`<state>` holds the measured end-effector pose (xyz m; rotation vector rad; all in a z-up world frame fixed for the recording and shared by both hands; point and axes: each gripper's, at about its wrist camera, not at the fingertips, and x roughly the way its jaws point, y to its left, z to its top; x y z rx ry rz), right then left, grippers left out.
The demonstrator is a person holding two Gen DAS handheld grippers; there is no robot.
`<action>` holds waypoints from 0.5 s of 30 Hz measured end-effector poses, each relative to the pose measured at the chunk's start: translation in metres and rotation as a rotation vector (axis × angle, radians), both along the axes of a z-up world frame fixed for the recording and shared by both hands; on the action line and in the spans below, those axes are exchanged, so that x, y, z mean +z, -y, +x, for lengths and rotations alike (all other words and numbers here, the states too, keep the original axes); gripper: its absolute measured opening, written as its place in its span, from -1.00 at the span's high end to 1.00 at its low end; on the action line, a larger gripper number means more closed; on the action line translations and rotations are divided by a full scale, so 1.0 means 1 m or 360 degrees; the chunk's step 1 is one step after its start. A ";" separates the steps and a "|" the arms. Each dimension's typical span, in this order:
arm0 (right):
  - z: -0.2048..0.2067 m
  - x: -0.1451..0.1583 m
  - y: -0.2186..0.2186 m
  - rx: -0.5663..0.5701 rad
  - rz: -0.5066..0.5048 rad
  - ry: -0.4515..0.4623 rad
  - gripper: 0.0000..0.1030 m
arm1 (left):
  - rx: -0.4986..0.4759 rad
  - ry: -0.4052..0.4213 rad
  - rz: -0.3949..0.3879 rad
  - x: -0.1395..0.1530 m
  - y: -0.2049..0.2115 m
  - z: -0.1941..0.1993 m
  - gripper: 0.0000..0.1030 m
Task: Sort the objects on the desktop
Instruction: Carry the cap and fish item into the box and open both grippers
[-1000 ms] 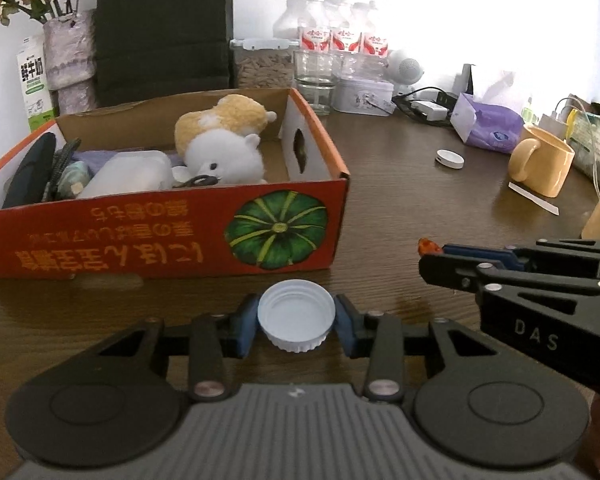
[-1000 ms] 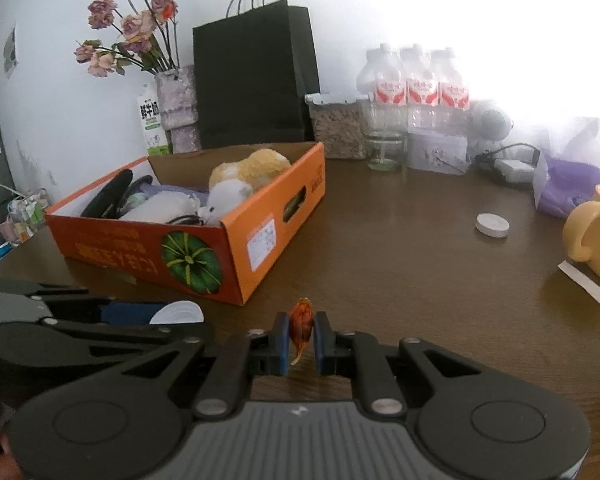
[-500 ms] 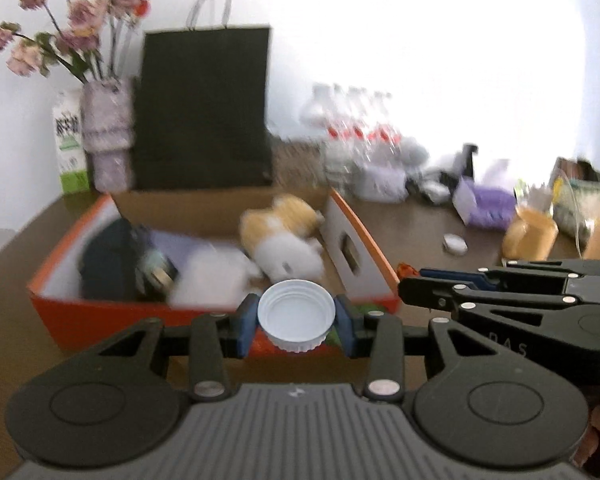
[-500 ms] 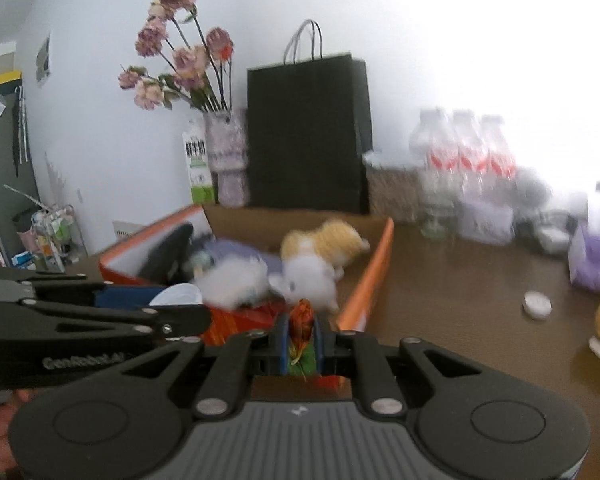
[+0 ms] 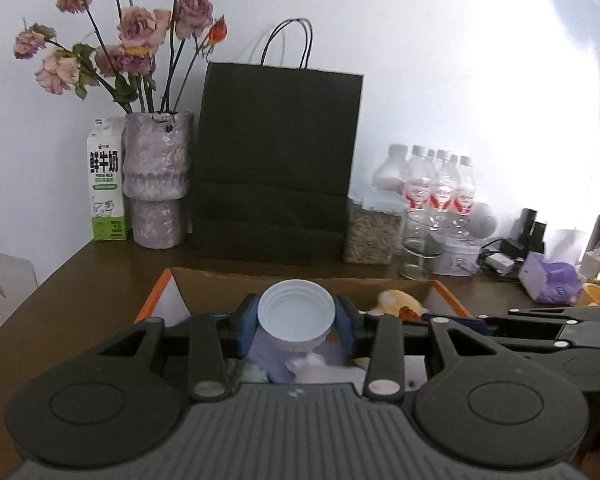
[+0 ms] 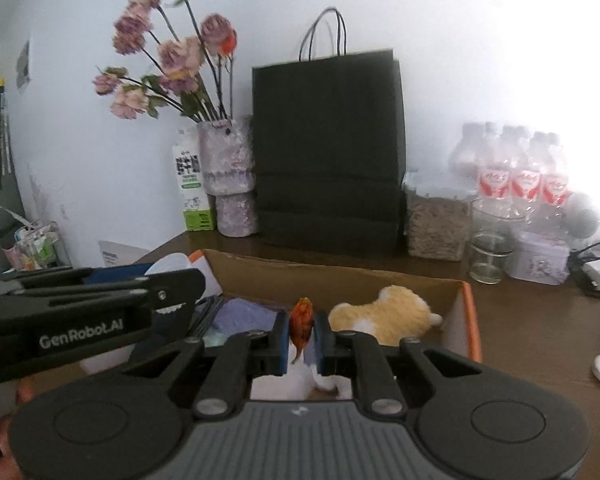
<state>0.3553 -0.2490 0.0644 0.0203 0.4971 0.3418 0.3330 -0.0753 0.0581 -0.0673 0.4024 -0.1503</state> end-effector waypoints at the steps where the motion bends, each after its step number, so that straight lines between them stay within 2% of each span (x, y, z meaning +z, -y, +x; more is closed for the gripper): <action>1: 0.008 -0.002 -0.004 -0.0005 -0.0003 -0.0006 0.78 | -0.0005 -0.0014 0.0006 -0.003 -0.003 0.009 0.22; 7: 0.040 -0.019 -0.017 -0.0018 -0.0022 -0.0049 0.78 | -0.0003 -0.0108 0.0050 -0.020 -0.015 0.044 0.21; 15: 0.049 -0.040 -0.024 0.0003 -0.0094 -0.0142 0.75 | -0.0015 -0.0198 0.0167 -0.037 -0.004 0.050 0.20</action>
